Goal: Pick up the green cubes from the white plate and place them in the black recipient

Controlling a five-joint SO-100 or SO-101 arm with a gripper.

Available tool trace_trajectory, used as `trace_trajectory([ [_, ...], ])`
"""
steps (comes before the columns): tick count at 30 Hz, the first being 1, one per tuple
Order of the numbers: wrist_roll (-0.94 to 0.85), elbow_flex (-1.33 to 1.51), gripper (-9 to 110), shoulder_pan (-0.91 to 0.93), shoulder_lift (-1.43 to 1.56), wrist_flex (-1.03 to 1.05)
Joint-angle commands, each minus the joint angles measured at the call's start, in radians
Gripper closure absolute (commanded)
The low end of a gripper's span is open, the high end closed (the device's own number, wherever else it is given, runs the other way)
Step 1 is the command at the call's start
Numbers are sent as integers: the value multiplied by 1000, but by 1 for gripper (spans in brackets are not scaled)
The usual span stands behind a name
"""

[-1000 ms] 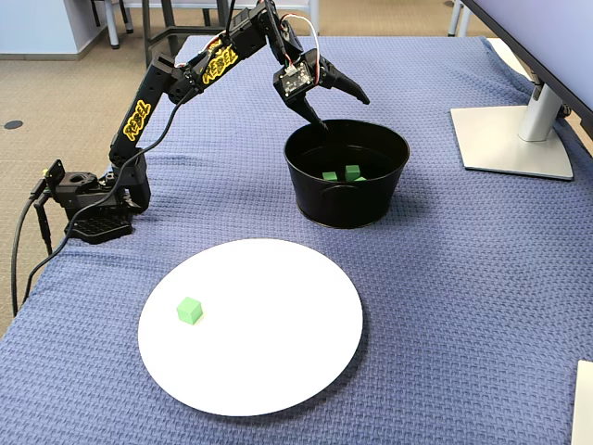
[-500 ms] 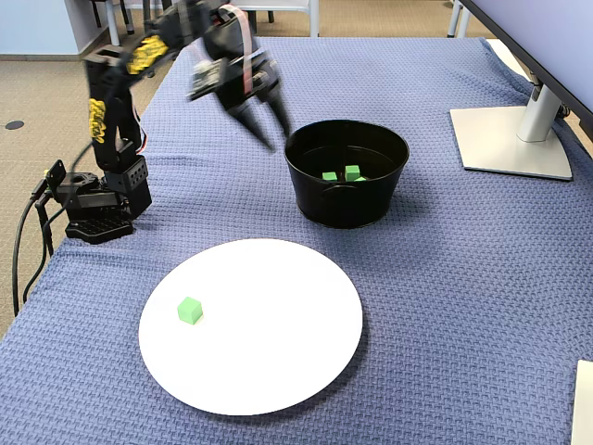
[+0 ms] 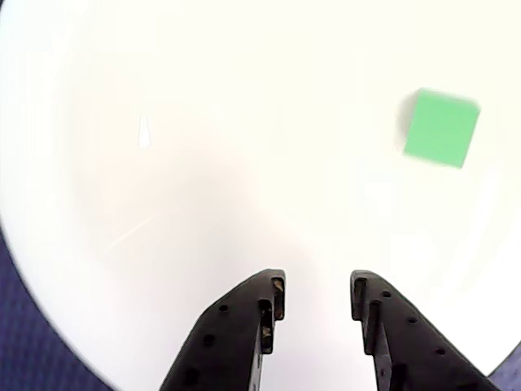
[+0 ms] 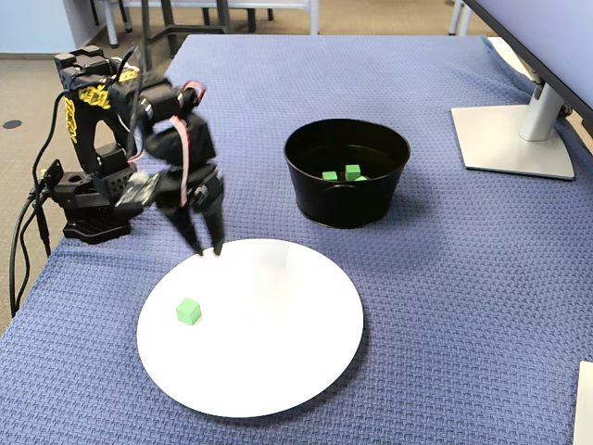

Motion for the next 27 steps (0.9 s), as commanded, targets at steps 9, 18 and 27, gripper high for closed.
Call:
trace_trajectory([
  [9,-129,77,66,86,-81,-127],
  [18,-121,106,69,133,-104,-170],
  [27,-117,133,70,141,-110,-195],
])
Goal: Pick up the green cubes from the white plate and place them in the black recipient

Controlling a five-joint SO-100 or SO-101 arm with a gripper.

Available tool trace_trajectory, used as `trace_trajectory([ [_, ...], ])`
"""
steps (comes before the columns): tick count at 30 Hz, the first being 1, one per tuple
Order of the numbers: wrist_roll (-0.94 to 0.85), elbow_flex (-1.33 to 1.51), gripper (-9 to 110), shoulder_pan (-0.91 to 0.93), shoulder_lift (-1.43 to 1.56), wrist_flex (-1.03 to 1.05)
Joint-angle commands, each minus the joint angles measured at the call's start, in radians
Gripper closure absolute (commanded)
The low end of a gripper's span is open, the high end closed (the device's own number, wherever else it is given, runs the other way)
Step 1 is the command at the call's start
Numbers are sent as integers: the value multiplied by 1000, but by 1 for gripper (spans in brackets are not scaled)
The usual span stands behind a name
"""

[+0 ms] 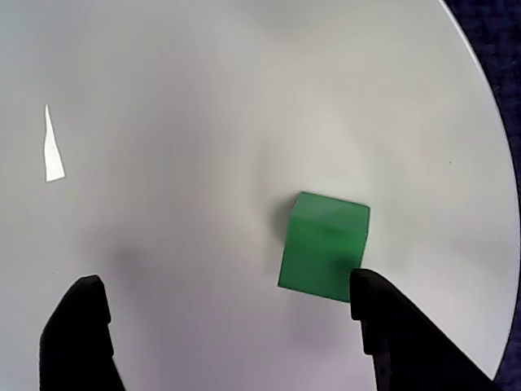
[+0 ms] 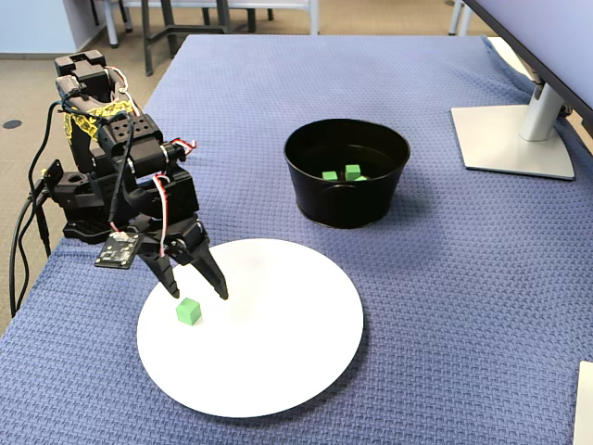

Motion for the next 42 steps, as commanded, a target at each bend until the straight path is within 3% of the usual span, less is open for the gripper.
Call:
trace_trajectory([
  [1,-5,-5,70,14,-2,-21],
  [42,64,109,79,6,-77,-183],
])
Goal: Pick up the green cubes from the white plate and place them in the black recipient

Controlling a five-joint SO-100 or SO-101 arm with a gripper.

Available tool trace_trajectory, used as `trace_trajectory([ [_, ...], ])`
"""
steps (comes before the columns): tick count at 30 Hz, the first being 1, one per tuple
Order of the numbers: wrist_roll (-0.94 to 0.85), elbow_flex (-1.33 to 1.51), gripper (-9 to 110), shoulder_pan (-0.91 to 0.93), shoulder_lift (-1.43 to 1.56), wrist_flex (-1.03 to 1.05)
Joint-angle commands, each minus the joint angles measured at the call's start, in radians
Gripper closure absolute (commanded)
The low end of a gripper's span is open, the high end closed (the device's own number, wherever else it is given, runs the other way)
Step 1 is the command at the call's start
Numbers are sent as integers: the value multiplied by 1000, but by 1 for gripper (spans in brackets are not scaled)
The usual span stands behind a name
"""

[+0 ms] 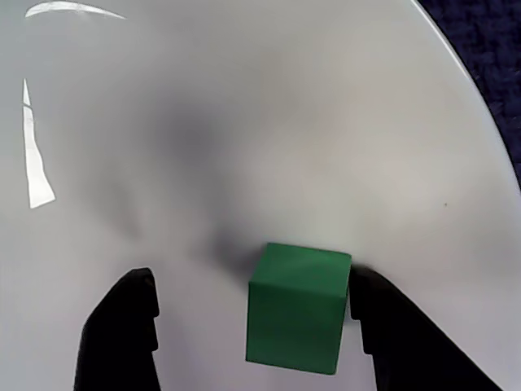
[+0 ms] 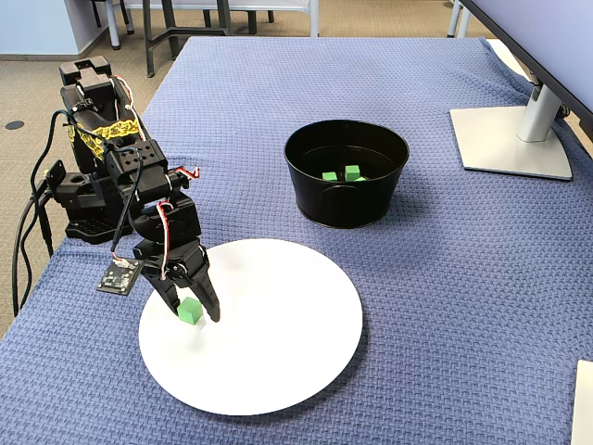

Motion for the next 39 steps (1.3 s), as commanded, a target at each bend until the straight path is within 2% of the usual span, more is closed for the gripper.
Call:
trace_trajectory([
  [1,15,23,79,-14,40,-14],
  [11,17,63,82,-23,75,-21],
  [12,15,67,84,-25,77,-21],
  [14,15,69,95,-25,77,-25],
  [16,15,66,99,-25,75,-28],
  [30,41,40,102,-14,158,11],
  [39,236,-212,101,-114,422,350],
])
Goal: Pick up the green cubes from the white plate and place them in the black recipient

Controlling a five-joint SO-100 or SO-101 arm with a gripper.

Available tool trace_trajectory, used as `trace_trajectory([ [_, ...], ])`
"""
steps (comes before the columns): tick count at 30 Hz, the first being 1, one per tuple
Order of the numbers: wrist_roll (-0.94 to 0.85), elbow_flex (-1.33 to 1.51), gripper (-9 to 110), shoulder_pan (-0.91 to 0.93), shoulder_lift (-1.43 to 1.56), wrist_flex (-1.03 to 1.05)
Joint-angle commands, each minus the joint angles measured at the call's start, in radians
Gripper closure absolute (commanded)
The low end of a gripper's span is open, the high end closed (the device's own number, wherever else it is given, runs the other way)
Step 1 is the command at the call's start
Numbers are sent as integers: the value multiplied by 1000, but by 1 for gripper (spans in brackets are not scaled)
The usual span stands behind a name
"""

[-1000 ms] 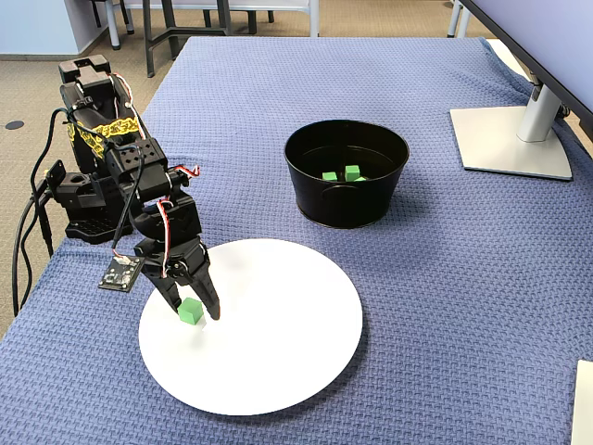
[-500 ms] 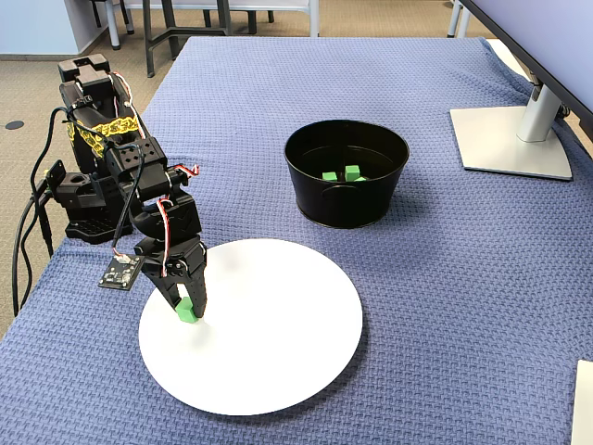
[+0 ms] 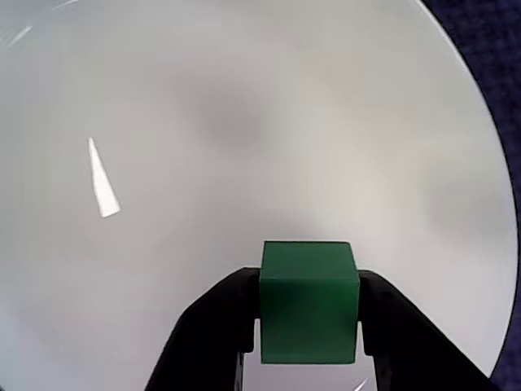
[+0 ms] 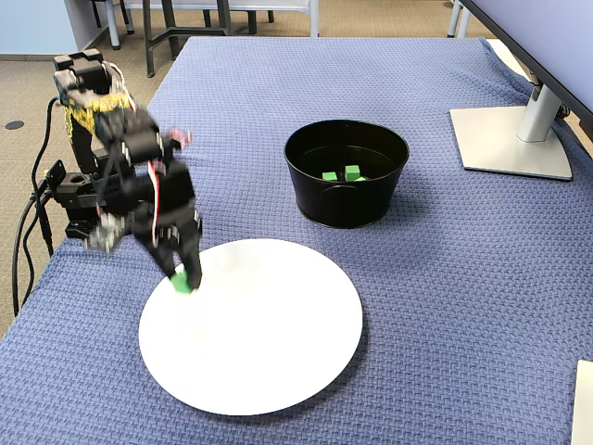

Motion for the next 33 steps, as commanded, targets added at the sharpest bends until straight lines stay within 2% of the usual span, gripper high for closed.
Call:
trace_trajectory([
  [1,133,-209,101,-92,156,143],
  [6,296,-469,102,-321,196,310],
  [12,442,-620,102,-629,135,311],
  [16,503,-641,102,-782,-2,233],
  [21,548,-859,102,-899,-299,245],
  [22,531,-904,96,-917,-347,247],
  [23,489,-933,77,-940,-385,242],
  [24,457,-963,66,-959,-417,238],
  [30,446,-1060,59,-1009,-422,252],
  [32,445,-1032,59,-1006,-368,265],
  [33,449,-999,64,-994,-325,262],
])
